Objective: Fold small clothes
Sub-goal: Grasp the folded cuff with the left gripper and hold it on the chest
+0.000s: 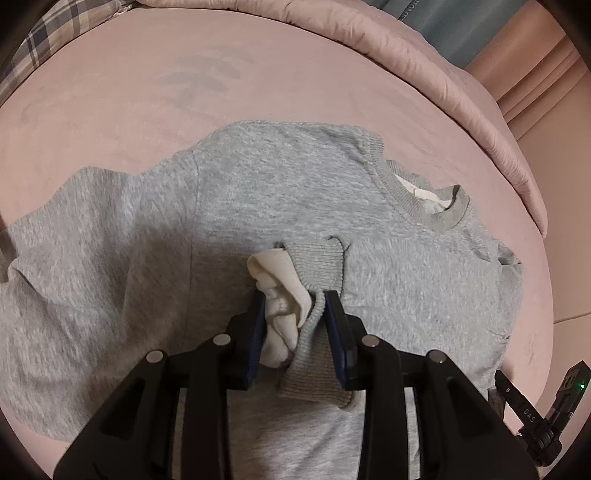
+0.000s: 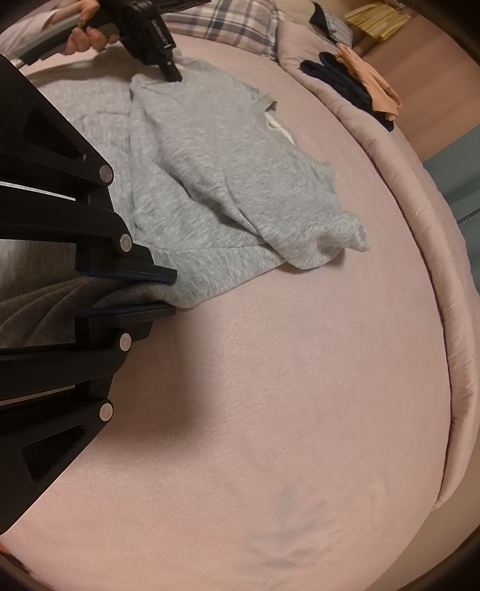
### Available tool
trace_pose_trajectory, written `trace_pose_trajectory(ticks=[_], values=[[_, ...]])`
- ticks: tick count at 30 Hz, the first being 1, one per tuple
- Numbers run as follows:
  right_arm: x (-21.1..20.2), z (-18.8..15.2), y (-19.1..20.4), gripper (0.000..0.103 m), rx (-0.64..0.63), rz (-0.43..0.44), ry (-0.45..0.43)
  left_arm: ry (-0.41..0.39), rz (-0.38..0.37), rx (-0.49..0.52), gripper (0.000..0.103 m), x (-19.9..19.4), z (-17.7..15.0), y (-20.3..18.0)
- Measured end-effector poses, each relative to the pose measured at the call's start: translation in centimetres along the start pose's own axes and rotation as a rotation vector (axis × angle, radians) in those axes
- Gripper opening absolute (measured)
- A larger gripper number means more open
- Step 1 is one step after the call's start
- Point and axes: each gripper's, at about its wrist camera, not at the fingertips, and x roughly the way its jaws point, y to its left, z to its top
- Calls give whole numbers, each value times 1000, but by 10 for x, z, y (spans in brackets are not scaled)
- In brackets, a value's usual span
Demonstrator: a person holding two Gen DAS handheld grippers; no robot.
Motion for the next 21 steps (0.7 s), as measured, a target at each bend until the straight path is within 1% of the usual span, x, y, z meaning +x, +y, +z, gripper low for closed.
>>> trace_pose_trajectory(ticks=[10, 21], values=[[0, 0, 3, 10, -6, -15, -6, 8, -34, -18, 34, 1, 1, 4], [1, 0, 3, 10, -6, -15, 3, -20, -34, -4, 34, 0, -1, 3]])
